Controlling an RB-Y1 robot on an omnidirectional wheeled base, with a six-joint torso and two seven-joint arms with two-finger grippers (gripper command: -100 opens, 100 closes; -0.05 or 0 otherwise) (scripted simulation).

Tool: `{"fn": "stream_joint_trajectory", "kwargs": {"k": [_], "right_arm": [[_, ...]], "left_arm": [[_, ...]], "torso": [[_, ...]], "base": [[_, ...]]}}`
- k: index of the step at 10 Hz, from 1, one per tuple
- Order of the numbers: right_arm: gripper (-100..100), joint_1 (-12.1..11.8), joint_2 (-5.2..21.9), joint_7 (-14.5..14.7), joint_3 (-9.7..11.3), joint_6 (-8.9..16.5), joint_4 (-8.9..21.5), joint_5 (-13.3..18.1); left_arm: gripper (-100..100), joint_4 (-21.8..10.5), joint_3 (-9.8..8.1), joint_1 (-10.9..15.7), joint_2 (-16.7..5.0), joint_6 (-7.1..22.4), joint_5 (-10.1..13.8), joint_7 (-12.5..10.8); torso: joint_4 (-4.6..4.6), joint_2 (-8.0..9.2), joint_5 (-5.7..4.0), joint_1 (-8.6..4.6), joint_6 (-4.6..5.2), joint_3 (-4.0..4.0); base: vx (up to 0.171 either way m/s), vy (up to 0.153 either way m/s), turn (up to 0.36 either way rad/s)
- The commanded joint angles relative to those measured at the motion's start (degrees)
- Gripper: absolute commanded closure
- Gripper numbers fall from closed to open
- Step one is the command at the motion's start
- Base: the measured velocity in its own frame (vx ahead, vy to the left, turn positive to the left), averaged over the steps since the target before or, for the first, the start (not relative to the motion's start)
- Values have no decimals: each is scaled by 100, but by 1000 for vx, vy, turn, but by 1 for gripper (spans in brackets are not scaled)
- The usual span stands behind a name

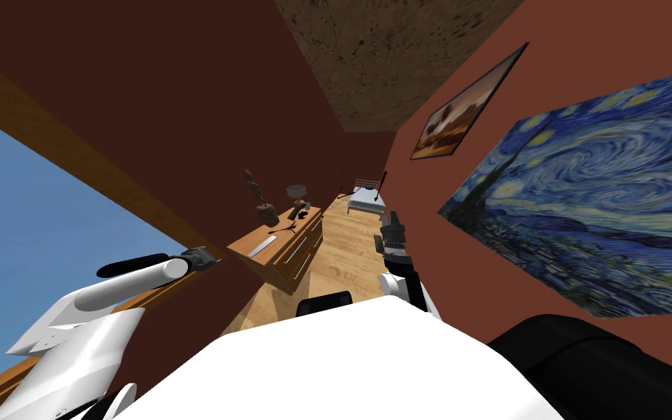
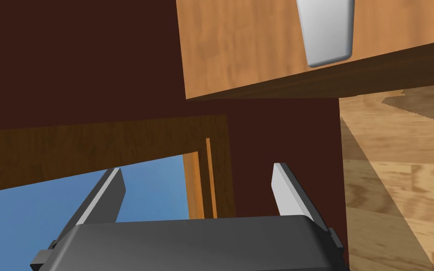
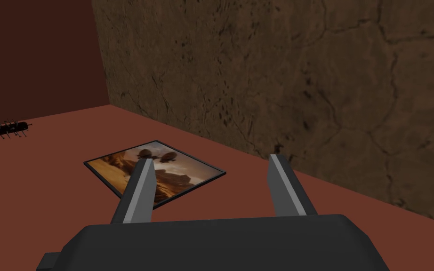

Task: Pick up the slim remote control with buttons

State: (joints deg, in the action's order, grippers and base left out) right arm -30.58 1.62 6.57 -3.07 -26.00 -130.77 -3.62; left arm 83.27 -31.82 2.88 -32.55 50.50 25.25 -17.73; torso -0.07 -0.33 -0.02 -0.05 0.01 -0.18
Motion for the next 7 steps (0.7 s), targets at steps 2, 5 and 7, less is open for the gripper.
{"fn": "stream_joint_trajectory", "kwargs": {"k": [2,5,7], "right_arm": [[0,0,0,0,0,0,0,0],[0,0,0,0,0,0,0,0],[0,0,0,0,0,0,0,0]], "left_arm": [[-100,-207,-141,-3,-79,407,20,-86],[-100,-380,-229,4,-134,741,29,-141],[-100,-556,-316,10,-185,1007,32,-199]], "torso": [[0,4,0,1,-2,2],[-1,-4,0,2,1,-3],[-1,-3,0,-1,0,-2]], "base": [[74,-27,-73],[83,-17,-65],[89,-21,-82]]}}
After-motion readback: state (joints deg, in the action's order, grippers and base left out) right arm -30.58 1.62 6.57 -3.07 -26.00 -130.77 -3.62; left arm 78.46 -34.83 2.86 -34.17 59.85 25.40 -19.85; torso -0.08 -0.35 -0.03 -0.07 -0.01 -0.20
